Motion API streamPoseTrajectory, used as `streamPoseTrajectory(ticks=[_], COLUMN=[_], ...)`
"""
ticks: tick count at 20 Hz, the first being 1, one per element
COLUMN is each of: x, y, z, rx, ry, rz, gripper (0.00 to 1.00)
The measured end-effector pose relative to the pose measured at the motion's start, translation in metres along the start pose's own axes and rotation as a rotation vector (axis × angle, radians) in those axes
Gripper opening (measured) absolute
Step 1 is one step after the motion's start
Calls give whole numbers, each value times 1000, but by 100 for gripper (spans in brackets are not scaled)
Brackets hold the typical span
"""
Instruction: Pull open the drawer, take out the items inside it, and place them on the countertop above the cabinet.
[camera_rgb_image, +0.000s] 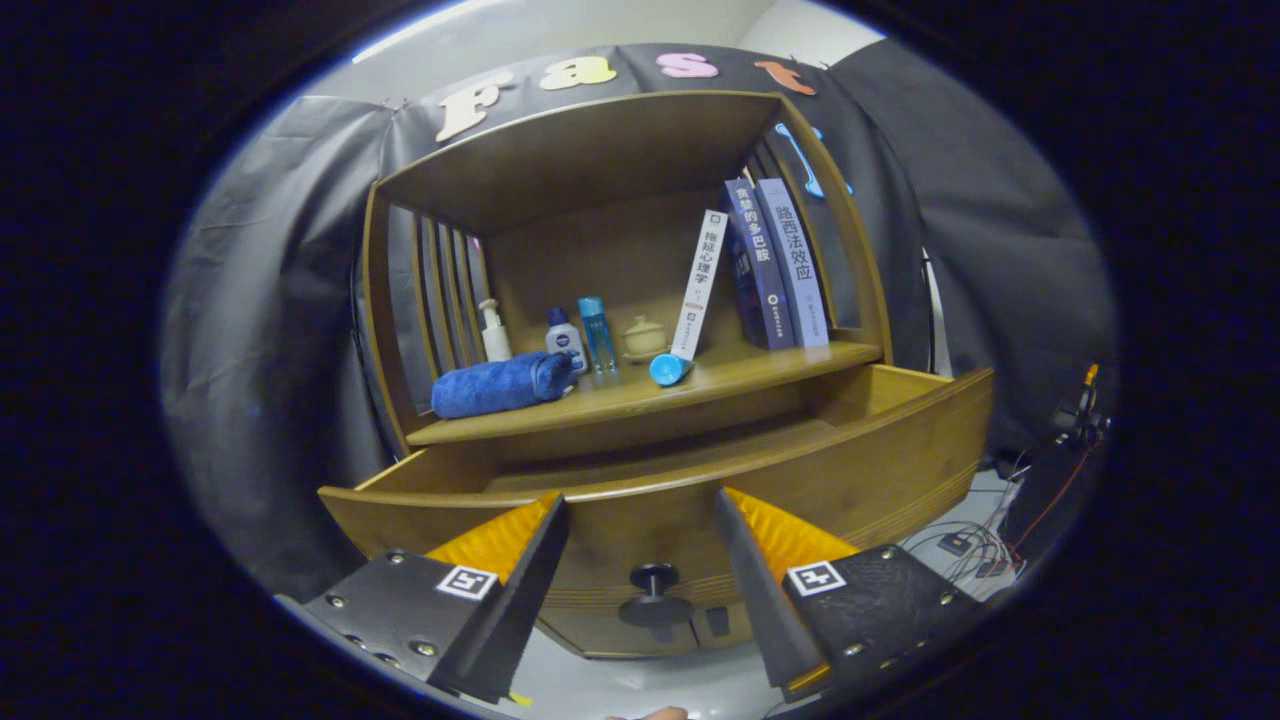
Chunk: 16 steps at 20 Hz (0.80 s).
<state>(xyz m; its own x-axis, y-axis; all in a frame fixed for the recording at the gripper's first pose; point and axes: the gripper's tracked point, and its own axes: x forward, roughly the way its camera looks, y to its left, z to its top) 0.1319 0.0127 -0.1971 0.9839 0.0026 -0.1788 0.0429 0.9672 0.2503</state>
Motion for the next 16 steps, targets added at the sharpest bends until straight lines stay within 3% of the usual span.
streamPoseTrajectory(ticks=[16], x=[54], y=[-21], z=[-4], rx=[-6], ry=[55], rz=[-2], gripper=[94])
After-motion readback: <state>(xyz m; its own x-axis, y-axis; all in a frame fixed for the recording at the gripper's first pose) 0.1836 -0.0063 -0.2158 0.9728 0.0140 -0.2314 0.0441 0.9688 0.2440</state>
